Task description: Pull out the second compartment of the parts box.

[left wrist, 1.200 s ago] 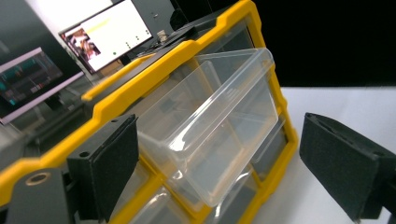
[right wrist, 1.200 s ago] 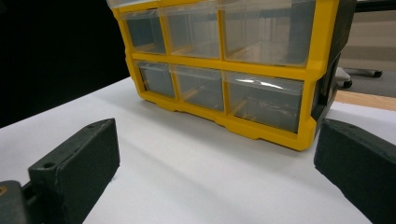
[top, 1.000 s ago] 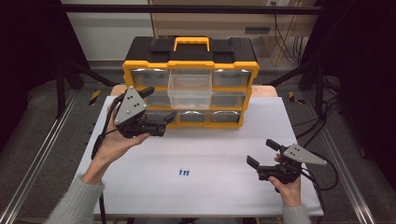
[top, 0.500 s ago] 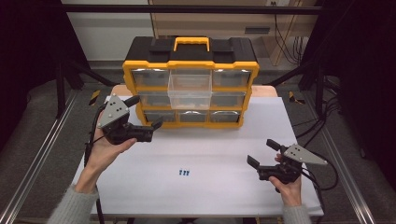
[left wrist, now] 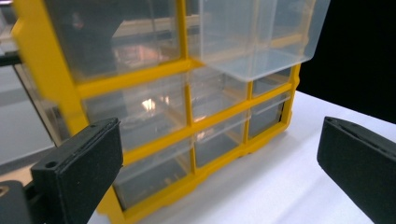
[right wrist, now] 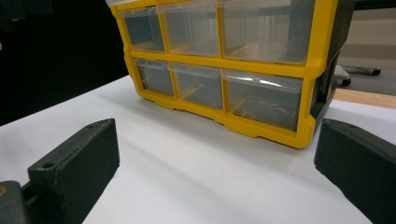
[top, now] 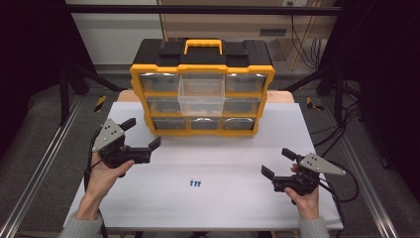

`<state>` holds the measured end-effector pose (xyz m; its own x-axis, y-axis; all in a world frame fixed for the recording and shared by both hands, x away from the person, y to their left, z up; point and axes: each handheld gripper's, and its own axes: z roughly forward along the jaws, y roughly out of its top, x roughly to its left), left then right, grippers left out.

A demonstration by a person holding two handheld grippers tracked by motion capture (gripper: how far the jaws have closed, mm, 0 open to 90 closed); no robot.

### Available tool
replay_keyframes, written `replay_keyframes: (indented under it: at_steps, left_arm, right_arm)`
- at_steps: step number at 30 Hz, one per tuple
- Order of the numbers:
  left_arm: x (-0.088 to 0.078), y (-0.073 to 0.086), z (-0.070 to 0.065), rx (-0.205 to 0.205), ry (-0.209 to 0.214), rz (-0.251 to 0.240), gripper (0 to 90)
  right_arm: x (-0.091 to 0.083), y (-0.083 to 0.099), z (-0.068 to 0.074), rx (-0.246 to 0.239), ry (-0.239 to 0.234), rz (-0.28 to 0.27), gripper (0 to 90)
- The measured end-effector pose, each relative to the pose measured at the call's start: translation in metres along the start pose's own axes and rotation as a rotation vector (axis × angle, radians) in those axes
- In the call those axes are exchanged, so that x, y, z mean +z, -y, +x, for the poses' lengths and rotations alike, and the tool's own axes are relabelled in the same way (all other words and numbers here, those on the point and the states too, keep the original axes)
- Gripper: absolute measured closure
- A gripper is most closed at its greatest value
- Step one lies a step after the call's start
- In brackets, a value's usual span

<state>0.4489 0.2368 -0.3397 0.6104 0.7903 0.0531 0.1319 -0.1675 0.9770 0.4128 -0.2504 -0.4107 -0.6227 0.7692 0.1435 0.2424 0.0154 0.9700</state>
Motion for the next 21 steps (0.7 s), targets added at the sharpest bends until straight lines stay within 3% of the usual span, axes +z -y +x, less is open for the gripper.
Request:
replay_keyframes:
  at_steps: [7,12,21]
  left_arm:
    - [-0.005,0.022,0.004,-0.038,-0.006,0.026,0.0]
    - [-0.009,0.030,0.004,-0.041,-0.008,0.033,0.0]
    - [-0.002,0.045,-0.005,-0.041,0.006,0.107,1.6]
  right_arm:
    - [0.002,0.001,0.000,-0.010,-0.003,0.000,0.7]
    - [0.002,0.001,0.000,-0.001,-0.005,0.001,0.8]
    - [0.000,0.000,-0.001,-0.002,0.005,-0.005,0.7]
